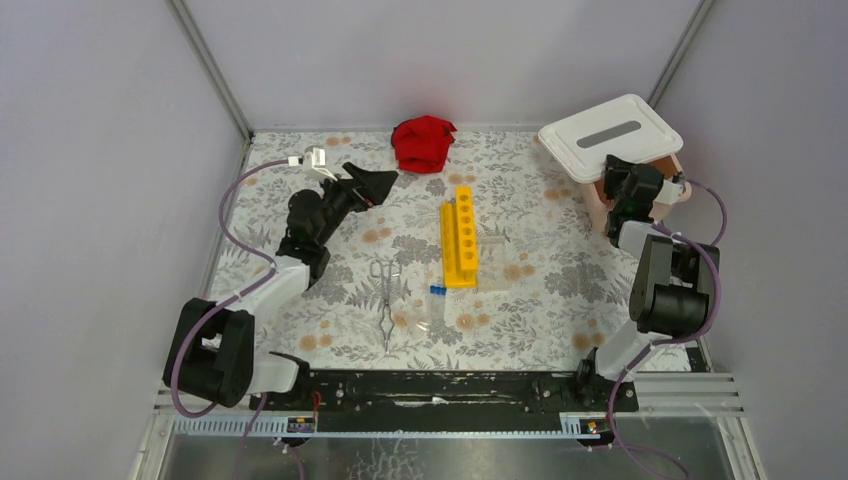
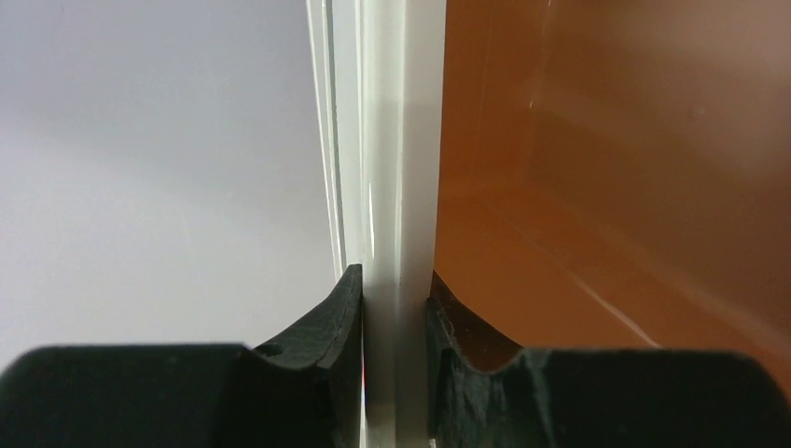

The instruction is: Organize the chemistry lab equipment

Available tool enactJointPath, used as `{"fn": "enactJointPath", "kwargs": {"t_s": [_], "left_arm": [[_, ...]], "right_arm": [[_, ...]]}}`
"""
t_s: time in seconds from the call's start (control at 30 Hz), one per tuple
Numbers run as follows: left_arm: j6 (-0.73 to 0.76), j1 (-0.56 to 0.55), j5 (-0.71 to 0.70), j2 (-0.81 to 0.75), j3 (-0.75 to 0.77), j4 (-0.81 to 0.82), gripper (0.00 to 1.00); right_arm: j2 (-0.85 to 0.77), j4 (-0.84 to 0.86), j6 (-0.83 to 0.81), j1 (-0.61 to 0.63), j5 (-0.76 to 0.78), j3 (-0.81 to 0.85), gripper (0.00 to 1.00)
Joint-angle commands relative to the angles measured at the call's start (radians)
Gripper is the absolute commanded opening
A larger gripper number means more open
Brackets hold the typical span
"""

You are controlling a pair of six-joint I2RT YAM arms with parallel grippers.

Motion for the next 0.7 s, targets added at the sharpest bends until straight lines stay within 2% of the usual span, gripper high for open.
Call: {"fn": "enactJointPath", "kwargs": {"t_s": [0.0, 0.67], "left_arm": [[-0.012, -0.007, 0.012, 0.017, 0.016, 0.049, 0.99], [-0.002, -0.03, 0.009, 0.017, 0.062, 0.03, 0.99]], "right_arm": [[0.052, -0.18, -0.023, 0.019, -0.092, -0.015, 0.0], [0.035, -0.092, 0.212, 0.096, -0.23, -0.03, 0.0]]}}
